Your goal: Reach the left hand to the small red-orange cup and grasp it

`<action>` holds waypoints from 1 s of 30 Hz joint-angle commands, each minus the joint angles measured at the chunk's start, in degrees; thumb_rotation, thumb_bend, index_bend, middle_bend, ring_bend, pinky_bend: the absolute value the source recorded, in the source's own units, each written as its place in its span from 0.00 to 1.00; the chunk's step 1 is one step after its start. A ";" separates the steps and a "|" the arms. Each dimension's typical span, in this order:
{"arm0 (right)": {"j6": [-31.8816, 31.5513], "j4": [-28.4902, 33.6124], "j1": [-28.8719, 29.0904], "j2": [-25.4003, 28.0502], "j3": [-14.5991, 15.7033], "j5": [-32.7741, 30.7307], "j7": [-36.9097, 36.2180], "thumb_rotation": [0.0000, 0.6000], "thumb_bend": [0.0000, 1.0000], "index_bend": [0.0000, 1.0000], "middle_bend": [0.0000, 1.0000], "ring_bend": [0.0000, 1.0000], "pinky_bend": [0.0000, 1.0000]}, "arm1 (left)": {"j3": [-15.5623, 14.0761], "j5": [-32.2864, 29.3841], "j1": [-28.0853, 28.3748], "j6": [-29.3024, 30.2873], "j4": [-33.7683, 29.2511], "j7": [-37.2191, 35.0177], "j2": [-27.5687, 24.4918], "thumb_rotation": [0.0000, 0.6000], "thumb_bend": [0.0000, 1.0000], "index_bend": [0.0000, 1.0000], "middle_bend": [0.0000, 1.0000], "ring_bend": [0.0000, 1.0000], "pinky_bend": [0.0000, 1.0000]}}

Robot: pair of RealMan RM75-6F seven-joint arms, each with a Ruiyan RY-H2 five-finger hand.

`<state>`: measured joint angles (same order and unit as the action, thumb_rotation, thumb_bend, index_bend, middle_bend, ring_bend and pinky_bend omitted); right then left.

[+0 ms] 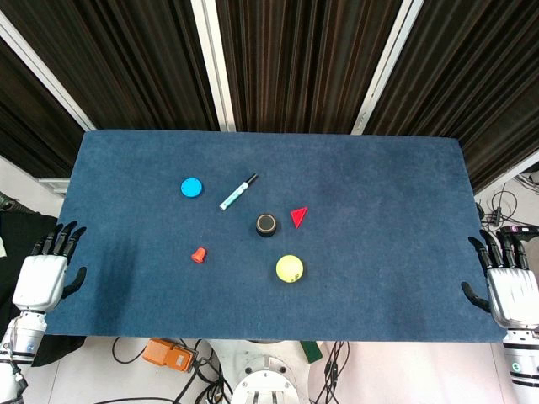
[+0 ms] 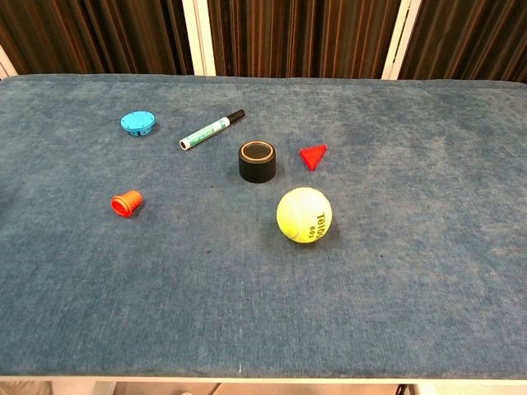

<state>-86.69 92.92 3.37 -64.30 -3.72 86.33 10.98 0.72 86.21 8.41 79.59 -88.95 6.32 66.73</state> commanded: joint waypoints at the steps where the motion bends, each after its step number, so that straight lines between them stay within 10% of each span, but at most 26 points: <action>1: -0.06 0.03 -0.04 0.02 0.10 0.18 0.12 1.00 0.40 0.19 0.13 0.06 0.00 | -0.02 0.10 -0.10 0.32 -0.19 0.21 -0.08 1.00 0.36 0.10 0.05 0.05 0.16; 18: -0.43 0.41 -0.51 0.26 -0.23 -0.71 -0.88 1.00 0.40 0.19 0.13 0.06 0.00 | 0.14 0.26 0.12 0.48 -4.42 -1.54 -0.28 1.00 0.31 0.10 0.05 0.05 0.16; 30: 0.50 0.84 -0.38 0.67 -0.13 -1.24 -1.36 1.00 0.40 0.18 0.13 0.06 0.00 | -1.76 0.83 10.46 -18.00 -20.74 8.31 -4.48 1.00 0.25 0.13 0.05 0.05 0.16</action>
<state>-86.20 93.74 3.00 -63.67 -3.81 85.15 9.68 -0.66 87.09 15.83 65.57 -107.14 13.08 62.71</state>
